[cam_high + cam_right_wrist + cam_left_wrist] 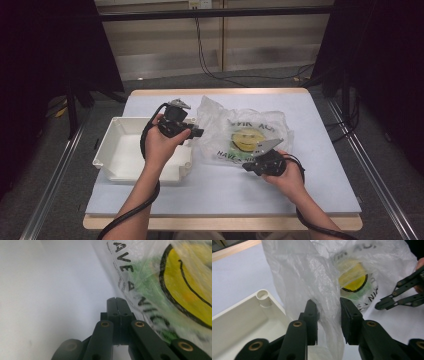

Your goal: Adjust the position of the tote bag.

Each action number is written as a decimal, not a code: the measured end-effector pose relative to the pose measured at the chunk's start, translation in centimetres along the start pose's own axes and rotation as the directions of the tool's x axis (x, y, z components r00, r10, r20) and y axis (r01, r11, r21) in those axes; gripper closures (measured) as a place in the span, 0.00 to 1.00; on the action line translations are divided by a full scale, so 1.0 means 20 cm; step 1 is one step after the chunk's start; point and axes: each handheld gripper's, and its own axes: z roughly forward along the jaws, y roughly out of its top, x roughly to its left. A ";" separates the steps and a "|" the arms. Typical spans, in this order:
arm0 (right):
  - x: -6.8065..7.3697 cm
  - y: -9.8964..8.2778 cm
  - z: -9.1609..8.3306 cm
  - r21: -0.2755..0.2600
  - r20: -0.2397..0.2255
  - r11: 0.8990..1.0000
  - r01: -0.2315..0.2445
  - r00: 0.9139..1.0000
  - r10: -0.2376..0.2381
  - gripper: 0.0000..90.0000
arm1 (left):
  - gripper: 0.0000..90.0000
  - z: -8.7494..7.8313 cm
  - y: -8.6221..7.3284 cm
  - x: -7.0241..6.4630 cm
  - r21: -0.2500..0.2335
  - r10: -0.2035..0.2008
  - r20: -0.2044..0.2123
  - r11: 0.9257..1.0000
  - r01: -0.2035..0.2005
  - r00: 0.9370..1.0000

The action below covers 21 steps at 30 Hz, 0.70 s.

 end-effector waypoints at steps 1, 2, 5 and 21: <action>0.00 -0.01 -0.01 -0.004 0.005 1.000 0.000 1.000 0.000 1.00 | 0.81 0.00 0.00 0.00 0.012 0.001 -0.016 1.000 0.000 1.000; 0.00 -0.01 -0.03 -0.010 0.028 1.000 -0.006 1.000 0.007 1.00 | 0.84 0.00 0.01 0.00 0.006 -0.006 -0.008 1.000 0.006 1.000; 0.01 0.02 -0.06 -0.085 0.029 0.996 -0.032 0.999 0.035 1.00 | 0.95 0.01 0.01 -0.01 0.030 -0.013 0.015 0.999 0.013 1.000; -0.07 0.30 0.22 -0.120 0.112 0.989 -0.088 0.988 0.102 0.50 | 0.99 0.01 0.00 -0.01 0.026 -0.060 0.094 0.998 0.058 0.994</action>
